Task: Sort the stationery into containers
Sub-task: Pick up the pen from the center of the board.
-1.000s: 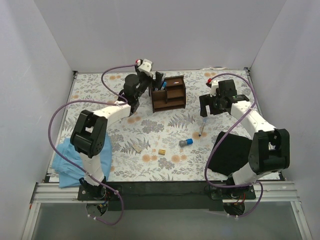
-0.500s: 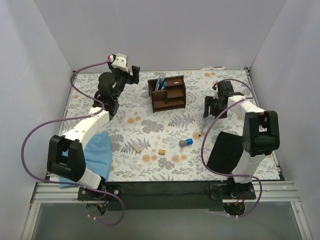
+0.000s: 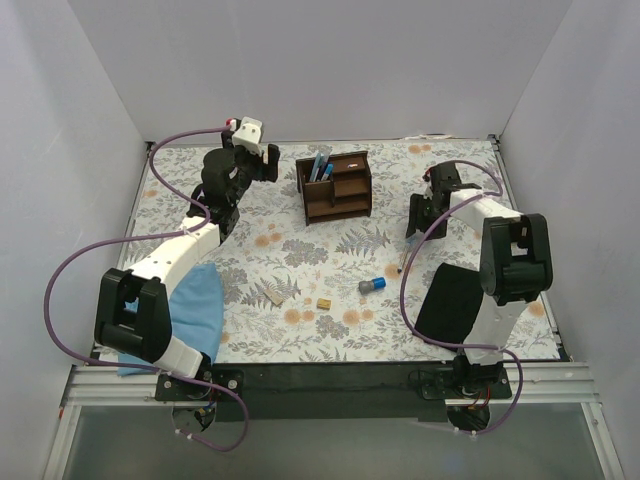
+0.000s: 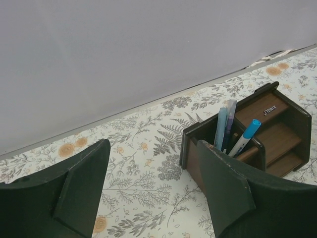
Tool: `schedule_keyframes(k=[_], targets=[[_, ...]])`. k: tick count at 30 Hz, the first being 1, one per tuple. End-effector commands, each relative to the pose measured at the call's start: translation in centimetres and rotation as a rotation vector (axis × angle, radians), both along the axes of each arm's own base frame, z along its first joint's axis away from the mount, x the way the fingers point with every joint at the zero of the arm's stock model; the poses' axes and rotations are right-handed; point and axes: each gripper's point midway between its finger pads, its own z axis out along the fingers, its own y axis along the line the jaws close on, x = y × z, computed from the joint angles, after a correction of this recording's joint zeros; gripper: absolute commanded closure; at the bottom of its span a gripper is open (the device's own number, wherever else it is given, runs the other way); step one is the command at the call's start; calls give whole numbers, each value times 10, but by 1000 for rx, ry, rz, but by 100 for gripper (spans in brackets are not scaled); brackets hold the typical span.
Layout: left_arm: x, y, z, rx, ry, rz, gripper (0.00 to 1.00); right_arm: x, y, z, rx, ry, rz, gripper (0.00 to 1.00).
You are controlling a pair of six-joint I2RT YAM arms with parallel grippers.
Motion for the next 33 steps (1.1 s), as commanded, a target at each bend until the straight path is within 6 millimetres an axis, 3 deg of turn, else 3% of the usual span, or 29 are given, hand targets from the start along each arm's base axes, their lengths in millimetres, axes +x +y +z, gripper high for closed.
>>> schedule_keyframes(k=[1, 7, 9, 14, 15, 18, 21, 25, 29, 32, 33], targets=[[-5, 7, 18, 18, -31, 15, 30, -6, 2, -13, -24, 54, -29, 44], [-4, 7, 14, 27, -19, 12, 30, 0, 7, -27, -29, 86, -16, 47], [-4, 6, 13, 31, -18, 7, 30, 2, 7, -27, -36, 85, -11, 61], [0, 6, 18, 35, -39, 9, 30, 0, 5, -17, -49, 77, 7, 81], [1, 5, 18, 37, -43, 8, 30, 0, 3, -14, -58, 69, 4, 96], [5, 5, 19, 40, -57, 11, 30, 3, 3, 2, -61, 31, 16, 99], [6, 5, 21, 45, -73, 10, 30, 11, 7, 33, -41, -51, 67, 99], [7, 6, 27, 39, -100, 13, 30, 15, 19, 96, 14, -215, 169, 99], [5, 9, 34, 18, -115, 24, 30, 17, 33, 147, 55, -352, 269, 99], [4, 19, 36, -7, -110, 70, 30, 20, 53, 193, 71, -496, 428, 99], [4, 22, 37, -34, -102, 84, 30, 17, 68, 206, 94, -540, 501, 99]])
